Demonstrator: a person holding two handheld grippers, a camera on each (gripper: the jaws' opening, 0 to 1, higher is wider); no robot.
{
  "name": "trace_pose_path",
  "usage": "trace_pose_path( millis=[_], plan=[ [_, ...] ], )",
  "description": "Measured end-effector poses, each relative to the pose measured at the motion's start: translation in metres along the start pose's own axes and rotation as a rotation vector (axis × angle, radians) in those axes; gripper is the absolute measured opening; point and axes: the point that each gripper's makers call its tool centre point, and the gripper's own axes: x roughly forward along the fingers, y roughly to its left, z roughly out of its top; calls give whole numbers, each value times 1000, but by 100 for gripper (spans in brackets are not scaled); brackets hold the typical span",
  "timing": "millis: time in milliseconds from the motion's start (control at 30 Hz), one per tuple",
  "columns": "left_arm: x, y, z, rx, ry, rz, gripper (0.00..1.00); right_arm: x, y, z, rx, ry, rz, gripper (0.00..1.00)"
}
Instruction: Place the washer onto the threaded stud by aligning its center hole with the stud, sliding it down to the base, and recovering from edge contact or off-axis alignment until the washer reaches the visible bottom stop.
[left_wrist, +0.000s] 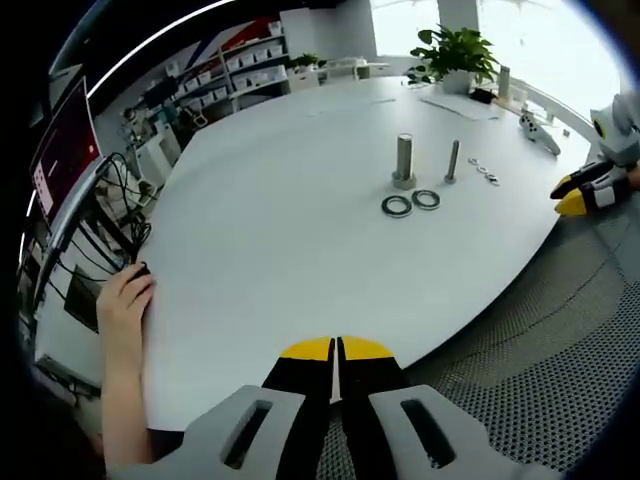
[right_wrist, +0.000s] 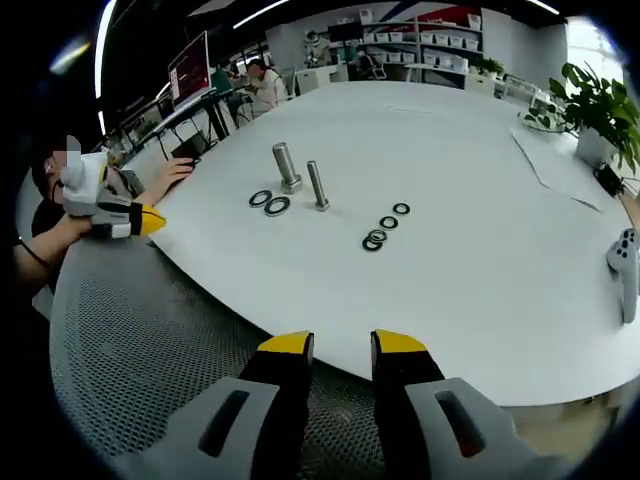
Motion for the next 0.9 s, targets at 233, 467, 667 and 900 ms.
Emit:
trace_pose_path(
  millis=[233,467,667,900],
  plan=[
    [1,0,0,0,2,2,0,0,1,0,-1,-1,4,25],
    [1,1,-1,-1,6,6,0,0,2,-1,-6,3,15,25],
    [1,0,-2,2,11,3,0,0,2,0,-1,-4,13,25],
    [1,0,-1,3,6,3,0,0,1,0,0,-6,6,26]
  ],
)
